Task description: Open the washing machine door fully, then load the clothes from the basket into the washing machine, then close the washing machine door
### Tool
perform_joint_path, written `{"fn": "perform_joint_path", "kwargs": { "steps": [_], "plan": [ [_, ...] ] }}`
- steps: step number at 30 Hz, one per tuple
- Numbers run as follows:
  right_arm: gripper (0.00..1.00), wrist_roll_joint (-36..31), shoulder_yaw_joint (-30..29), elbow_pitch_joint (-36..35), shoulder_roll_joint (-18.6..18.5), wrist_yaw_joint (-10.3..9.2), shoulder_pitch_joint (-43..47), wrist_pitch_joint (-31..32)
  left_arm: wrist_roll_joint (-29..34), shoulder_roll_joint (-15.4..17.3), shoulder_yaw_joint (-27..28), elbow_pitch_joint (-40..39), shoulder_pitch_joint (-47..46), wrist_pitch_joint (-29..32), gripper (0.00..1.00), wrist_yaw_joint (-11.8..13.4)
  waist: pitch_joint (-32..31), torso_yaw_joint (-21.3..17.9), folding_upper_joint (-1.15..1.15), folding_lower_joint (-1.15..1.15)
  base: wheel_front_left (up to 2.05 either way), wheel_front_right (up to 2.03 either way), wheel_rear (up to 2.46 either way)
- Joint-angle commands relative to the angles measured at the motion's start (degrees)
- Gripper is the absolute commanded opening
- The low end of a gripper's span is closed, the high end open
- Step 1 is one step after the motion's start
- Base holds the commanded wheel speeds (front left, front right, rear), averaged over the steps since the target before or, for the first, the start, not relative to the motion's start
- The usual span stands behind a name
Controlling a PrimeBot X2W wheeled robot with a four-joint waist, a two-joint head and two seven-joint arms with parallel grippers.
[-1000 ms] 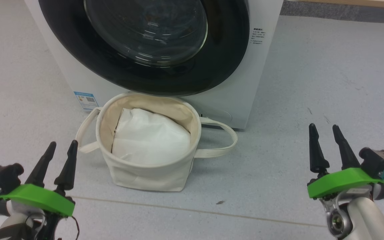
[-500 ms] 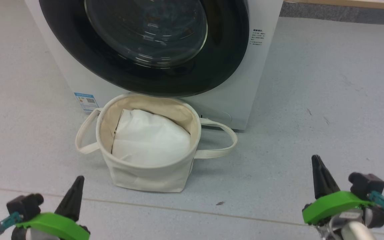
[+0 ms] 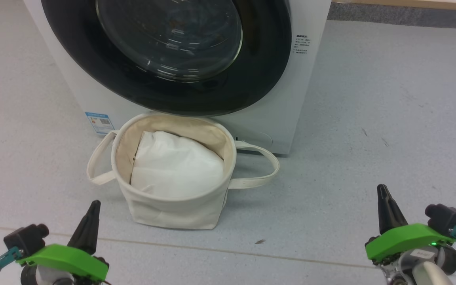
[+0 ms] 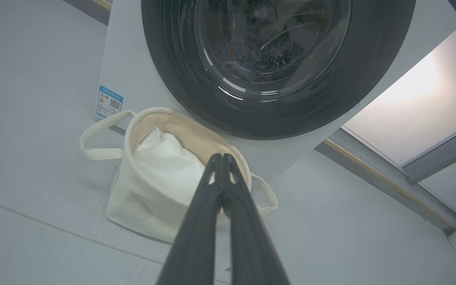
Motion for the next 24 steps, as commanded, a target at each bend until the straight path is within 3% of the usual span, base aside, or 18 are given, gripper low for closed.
{"fn": "perform_joint_path", "kwargs": {
  "steps": [1,24],
  "plan": [
    [0.00,1.9,-0.6,-2.2,0.0,0.00,-2.5,0.5,-1.3,0.8,2.1,-2.4,-1.8,0.5,0.00,0.3,0.0,-0.1,-0.10,0.00,0.00,0.00,0.00],
    [0.00,13.8,-2.9,-3.3,0.9,-0.01,-2.1,4.2,-9.8,-2.5,6.2,-6.0,-0.2,4.1,0.00,1.0,0.0,-0.9,-0.17,0.00,0.00,0.00,0.00]
  ]
}}
